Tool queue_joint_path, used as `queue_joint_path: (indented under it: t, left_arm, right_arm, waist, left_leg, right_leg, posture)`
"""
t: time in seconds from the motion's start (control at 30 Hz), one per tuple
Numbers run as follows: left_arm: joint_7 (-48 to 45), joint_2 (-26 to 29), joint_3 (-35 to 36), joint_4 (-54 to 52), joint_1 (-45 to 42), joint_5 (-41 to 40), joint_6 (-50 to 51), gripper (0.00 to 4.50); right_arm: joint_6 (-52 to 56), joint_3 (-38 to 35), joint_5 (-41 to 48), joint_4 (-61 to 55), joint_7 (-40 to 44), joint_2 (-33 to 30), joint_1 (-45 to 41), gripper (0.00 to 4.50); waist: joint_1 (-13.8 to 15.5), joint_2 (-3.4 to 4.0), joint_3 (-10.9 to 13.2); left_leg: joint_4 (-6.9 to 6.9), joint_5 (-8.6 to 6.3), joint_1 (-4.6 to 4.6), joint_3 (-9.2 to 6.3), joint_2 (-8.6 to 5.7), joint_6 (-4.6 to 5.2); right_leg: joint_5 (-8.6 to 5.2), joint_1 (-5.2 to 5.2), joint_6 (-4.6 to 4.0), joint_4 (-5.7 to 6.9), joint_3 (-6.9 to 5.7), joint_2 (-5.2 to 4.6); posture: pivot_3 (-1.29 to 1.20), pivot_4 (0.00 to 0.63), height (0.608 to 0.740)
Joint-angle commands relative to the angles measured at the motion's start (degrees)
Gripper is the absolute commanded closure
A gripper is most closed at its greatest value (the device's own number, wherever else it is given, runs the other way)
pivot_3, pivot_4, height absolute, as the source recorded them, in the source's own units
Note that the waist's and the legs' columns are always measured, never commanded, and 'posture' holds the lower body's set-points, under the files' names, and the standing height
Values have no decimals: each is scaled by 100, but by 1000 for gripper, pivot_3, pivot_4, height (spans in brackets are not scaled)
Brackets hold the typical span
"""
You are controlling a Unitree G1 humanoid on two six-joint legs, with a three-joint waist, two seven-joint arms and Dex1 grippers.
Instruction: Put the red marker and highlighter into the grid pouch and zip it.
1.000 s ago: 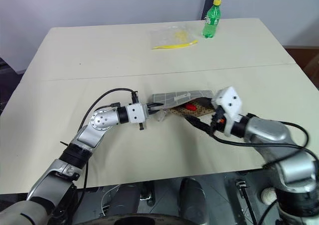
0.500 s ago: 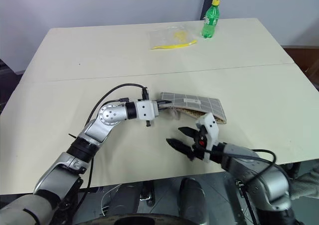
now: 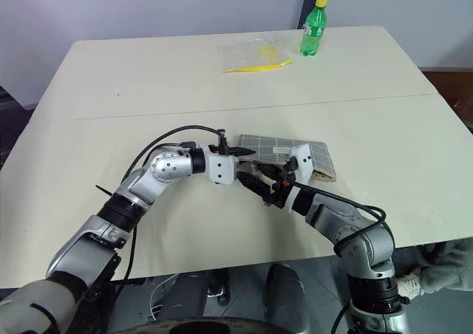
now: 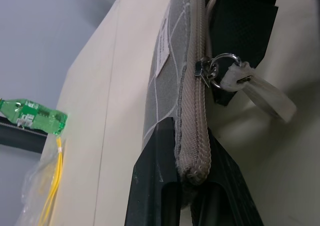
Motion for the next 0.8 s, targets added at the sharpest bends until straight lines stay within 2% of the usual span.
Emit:
queue_joint_path:
  t: [0.03, 0.2, 0.23, 0.4, 0.57, 0.8]
  left_arm:
    - [82, -37, -6, -118, -48, -23, -81, 4500]
    - [95, -33, 9, -163, 2, -26, -51, 4500]
    - [102, -29, 18, -167, 11, -30, -37, 4500]
    - [125, 41, 69, -171, 53, -35, -29, 4500]
    - [189, 341, 292, 12, 116, -144, -22, 4500]
    - [235, 520, 519, 330, 86, -364, -77, 4500]
  right_arm:
    - [-95, 122, -41, -13, -58, 102, -191, 1517]
    - [-44, 129, -25, 18, -111, 138, -239, 4172]
    - [-43, 117, -34, 23, -105, 114, -221, 4440]
    - [-70, -37, -107, -17, 70, -280, -15, 4440]
    - [-211, -998, -175, 182, 691, -1520, 545, 4440]
    - [-860, -1867, -658, 800, 1395, -2504, 1348, 4440]
  waist:
    - [-5, 0, 0]
    - [2, 0, 0]
    - [1, 0, 0]
    - [2, 0, 0]
    - [6, 0, 0]
    - [5, -1, 0]
  left_leg:
    - [0, 0, -1, 0, 0, 0]
    - [0, 1, -1, 0, 0, 0]
    - [0, 1, -2, 0, -1, 1]
    - [0, 0, -2, 0, -1, 0]
    - [0, 0, -2, 0, -3, 1]
    - [0, 0, 3, 1, 0, 1]
  right_leg:
    - [0, 0, 0, 0, 0, 0]
    - [1, 0, 1, 1, 0, 0]
    - [1, 0, 1, 1, 0, 0]
    - [0, 0, 1, 1, 0, -1]
    - [0, 1, 0, -1, 0, -2]
    - [0, 5, 1, 0, 0, 0]
  posture:
    - [0, 150, 740]
    - [0, 150, 740]
    - [0, 150, 740]
    - [0, 150, 740]
    - [0, 150, 740]
    - [0, 150, 740]
